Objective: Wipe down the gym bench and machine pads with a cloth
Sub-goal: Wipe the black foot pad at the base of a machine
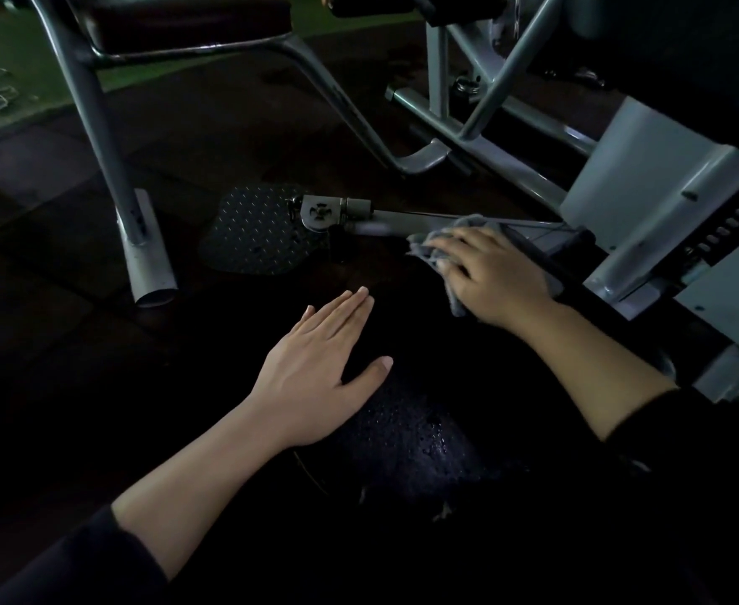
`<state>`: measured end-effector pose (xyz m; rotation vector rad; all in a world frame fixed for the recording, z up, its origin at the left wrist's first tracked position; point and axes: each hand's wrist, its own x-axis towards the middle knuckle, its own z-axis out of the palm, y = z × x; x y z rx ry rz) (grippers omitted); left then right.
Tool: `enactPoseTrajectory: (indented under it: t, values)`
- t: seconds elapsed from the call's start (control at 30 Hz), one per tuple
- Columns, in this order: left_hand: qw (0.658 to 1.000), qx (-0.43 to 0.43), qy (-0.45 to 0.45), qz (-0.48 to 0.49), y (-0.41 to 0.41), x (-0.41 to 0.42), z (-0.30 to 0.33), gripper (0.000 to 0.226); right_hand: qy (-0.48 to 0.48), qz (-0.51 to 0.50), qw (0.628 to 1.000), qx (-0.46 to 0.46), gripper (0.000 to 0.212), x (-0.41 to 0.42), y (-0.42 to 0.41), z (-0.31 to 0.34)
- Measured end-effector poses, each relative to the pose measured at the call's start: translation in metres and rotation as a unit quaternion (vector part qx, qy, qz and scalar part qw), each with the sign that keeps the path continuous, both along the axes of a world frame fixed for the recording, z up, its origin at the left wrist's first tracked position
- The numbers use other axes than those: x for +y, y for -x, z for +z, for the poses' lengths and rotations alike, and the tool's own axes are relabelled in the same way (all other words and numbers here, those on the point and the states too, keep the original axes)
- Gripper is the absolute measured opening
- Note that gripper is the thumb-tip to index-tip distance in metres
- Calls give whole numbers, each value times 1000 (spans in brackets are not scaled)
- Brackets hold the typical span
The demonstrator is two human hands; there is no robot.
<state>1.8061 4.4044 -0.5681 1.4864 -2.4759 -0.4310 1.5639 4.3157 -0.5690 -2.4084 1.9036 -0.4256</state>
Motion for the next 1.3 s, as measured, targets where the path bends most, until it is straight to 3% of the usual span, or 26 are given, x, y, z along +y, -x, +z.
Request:
enactPoseTrajectory:
  t: [0.17, 0.33, 0.47, 0.67, 0.97, 1.17, 1.3]
  values:
    - [1000, 3, 5, -3, 0, 0, -1, 89, 2, 70, 998, -6, 42, 37, -50, 3]
    - [1000, 10, 6, -8, -1, -1, -1, 88, -15, 133, 991, -31, 47, 68, -6, 3]
    - [1000, 18, 9, -5, -1, -2, -2, 87, -19, 73, 996, -53, 42, 43, 26, 6]
    - [999, 38, 12, 0, -1, -2, -4, 87, 1, 19, 1000, -21, 37, 13, -24, 4]
    - [989, 137, 24, 40, -6, 1, -14, 76, 4, 48, 998, -41, 48, 98, -42, 2]
    - [985, 165, 27, 46, -7, 10, -10, 61, -18, 29, 999, -36, 55, 150, -43, 11]
    - [988, 150, 31, 7, -13, 21, -11, 69, -2, 41, 999, 11, 58, 175, -34, 16]
